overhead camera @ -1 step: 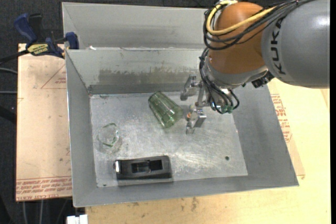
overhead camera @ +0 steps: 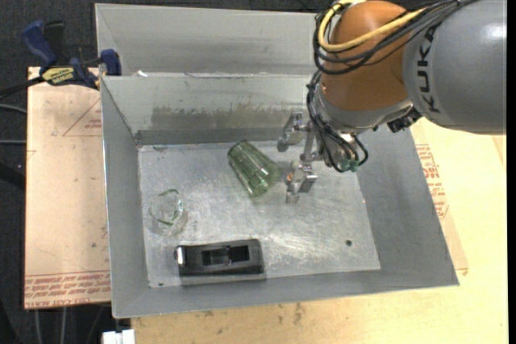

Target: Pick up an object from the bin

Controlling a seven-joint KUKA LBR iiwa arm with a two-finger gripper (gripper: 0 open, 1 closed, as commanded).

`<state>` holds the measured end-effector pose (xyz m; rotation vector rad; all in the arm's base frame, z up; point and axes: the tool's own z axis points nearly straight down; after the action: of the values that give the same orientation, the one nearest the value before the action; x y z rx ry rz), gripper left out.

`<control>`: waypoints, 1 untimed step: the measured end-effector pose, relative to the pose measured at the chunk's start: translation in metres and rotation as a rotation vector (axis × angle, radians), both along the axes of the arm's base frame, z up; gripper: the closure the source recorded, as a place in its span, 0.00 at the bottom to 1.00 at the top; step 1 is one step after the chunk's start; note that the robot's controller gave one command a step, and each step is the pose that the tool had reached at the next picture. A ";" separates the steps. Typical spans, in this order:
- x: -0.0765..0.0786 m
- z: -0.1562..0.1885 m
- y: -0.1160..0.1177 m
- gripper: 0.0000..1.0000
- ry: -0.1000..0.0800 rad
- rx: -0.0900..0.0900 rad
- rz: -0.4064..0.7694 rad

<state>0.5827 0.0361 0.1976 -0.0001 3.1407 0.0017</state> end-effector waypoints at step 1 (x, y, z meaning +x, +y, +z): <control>0.010 -0.040 0.008 0.00 -0.005 0.001 -0.097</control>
Offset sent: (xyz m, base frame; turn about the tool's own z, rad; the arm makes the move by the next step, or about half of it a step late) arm 0.0046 0.0319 -0.1276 0.1289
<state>0.5928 0.0443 0.1579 0.1521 3.1321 0.0025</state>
